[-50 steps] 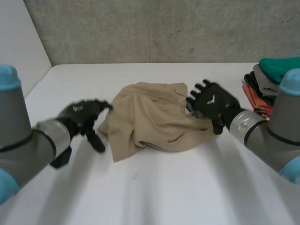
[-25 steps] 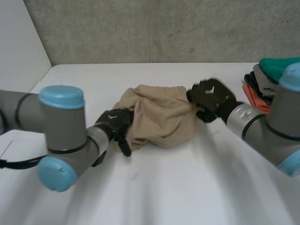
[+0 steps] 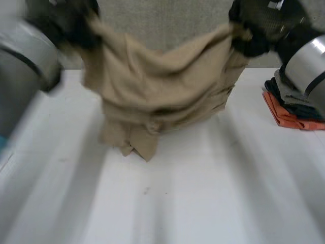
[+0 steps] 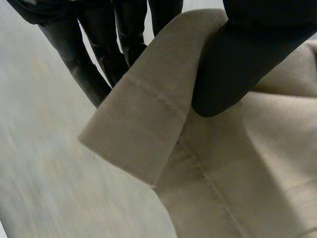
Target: Fold the laundry.
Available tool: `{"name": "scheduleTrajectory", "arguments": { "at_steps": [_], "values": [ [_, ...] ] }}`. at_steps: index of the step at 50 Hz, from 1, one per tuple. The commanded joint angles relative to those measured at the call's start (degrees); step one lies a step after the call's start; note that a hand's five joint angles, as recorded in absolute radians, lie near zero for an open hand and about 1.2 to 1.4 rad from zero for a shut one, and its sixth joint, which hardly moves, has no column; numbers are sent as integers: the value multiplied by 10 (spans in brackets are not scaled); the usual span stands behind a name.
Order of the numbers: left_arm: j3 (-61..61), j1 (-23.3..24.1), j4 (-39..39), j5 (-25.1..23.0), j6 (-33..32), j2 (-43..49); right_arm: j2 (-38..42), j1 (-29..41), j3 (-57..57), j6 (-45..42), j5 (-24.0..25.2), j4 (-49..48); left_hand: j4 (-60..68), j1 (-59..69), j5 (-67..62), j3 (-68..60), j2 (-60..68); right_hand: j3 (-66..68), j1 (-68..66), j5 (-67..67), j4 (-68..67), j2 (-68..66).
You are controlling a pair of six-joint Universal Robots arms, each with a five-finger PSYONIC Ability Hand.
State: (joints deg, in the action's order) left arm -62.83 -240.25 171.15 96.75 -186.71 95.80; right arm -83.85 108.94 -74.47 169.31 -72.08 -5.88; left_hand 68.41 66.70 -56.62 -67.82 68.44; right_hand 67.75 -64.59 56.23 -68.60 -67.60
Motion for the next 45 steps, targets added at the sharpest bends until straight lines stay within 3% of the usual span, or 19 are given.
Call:
{"name": "scheduleTrajectory", "arguments": {
  "at_steps": [1, 10, 21, 25, 29, 30, 31, 32, 33, 34, 38, 45],
  "values": [
    [125, -35, -73, -24, 17, -35, -3, -1, 79, 41, -27, 8, 116, 133, -134, -122, 116, 123, -154, 138, -114, -124],
    [284, -67, -127, -16, 20, 163, 109, 52, 157, 38, -74, 42, 116, 133, -134, -122, 116, 123, -154, 138, -114, -124],
    [437, -72, -169, -14, -8, 449, 287, 118, 243, -33, -183, 42, 116, 133, -134, -122, 116, 123, -154, 138, -114, -124],
    [475, -79, -132, 1, -18, 514, 342, 136, 255, -65, -226, -31, 116, 133, -134, -122, 116, 123, -154, 138, -114, -124],
    [514, -100, -59, 27, -42, 561, 392, 149, 249, -91, -256, -161, 116, 133, -134, -122, 116, 123, -154, 138, -114, -124],
    [523, -106, -32, 30, -55, 574, 415, 154, 245, -100, -251, -228, 116, 133, -134, -122, 116, 64, -96, 79, -56, -65],
    [527, -108, -22, 28, -60, 579, 429, 156, 246, -102, -247, -264, 39, 57, -57, -45, 39, -108, 76, -93, 117, 107],
    [531, -108, -13, 24, -66, 583, 444, 156, 250, -107, -239, -306, -129, -112, 112, 124, -130, -378, 346, -363, 386, 376],
    [533, -107, -6, 14, -73, 585, 459, 156, 254, -111, -233, -332, -396, -379, 378, 390, -396, -570, 539, -555, 579, 569],
    [533, -102, -9, -4, -87, 586, 487, 157, 273, -121, -215, -375, -584, -567, 566, 578, -584, -577, 546, -562, 586, 576],
    [513, -98, -31, -20, -116, 568, 504, 151, 298, -129, -181, -317, -584, -567, 566, 578, -584, -577, 546, -562, 586, 576],
    [418, -113, -50, 39, -114, 483, 446, 127, 289, -61, -177, -203, -584, -567, 566, 578, -584, -577, 546, -562, 586, 576]
  ]
}}
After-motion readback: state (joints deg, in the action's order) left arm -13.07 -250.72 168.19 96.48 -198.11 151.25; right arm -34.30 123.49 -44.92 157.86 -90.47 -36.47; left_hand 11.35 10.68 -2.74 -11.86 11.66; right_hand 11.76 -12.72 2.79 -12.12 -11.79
